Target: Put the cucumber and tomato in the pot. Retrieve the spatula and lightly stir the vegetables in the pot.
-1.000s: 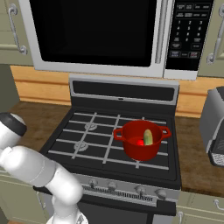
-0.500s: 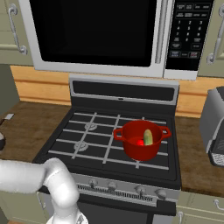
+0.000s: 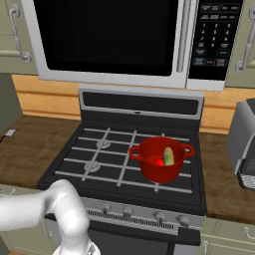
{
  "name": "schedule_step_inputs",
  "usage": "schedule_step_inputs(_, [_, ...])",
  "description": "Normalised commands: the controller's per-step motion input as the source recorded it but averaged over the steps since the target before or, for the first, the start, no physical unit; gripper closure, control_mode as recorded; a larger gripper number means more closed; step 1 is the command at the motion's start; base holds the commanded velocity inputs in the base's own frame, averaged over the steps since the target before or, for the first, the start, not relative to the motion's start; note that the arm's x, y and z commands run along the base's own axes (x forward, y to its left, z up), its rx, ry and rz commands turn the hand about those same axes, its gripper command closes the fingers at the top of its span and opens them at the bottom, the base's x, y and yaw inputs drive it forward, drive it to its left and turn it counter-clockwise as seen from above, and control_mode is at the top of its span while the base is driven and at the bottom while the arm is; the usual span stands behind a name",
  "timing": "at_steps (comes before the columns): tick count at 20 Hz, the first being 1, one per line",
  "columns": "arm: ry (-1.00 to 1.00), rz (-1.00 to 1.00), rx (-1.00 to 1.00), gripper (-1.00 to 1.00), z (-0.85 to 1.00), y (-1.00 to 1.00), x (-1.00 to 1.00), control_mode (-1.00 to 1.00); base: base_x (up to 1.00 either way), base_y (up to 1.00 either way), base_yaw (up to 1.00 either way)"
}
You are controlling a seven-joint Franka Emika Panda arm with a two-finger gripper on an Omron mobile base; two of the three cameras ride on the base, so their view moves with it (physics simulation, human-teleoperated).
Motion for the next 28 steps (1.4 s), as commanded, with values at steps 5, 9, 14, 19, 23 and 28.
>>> schedule_step_inputs(5, [-0.13, 0.02, 0.00, -1.00, -0.16, 0.03, 0.23, -1.00, 0.00, 0.00, 0.00])
schedule_step_inputs(9, [-0.03, 0.05, 0.00, -1.00, -0.18, 0.02, 0.25, -1.00, 0.00, 0.00, 0.00])
schedule_step_inputs(14, [0.00, 0.03, 0.00, -1.00, 0.00, 0.23, 0.28, -1.00, 0.00, 0.00, 0.00])
schedule_step_inputs(19, [0.04, 0.00, -0.02, -1.00, -0.01, 0.30, 0.34, -1.00, 0.00, 0.00, 0.00])
schedule_step_inputs(23, [0.01, 0.00, -0.03, -1.00, -0.14, 0.31, 0.26, -1.00, 0.00, 0.00, 0.00])
schedule_step_inputs(28, [0.01, 0.02, -0.01, -1.00, -0.35, 0.34, 0.08, -1.00, 0.00, 0.00, 0.00])
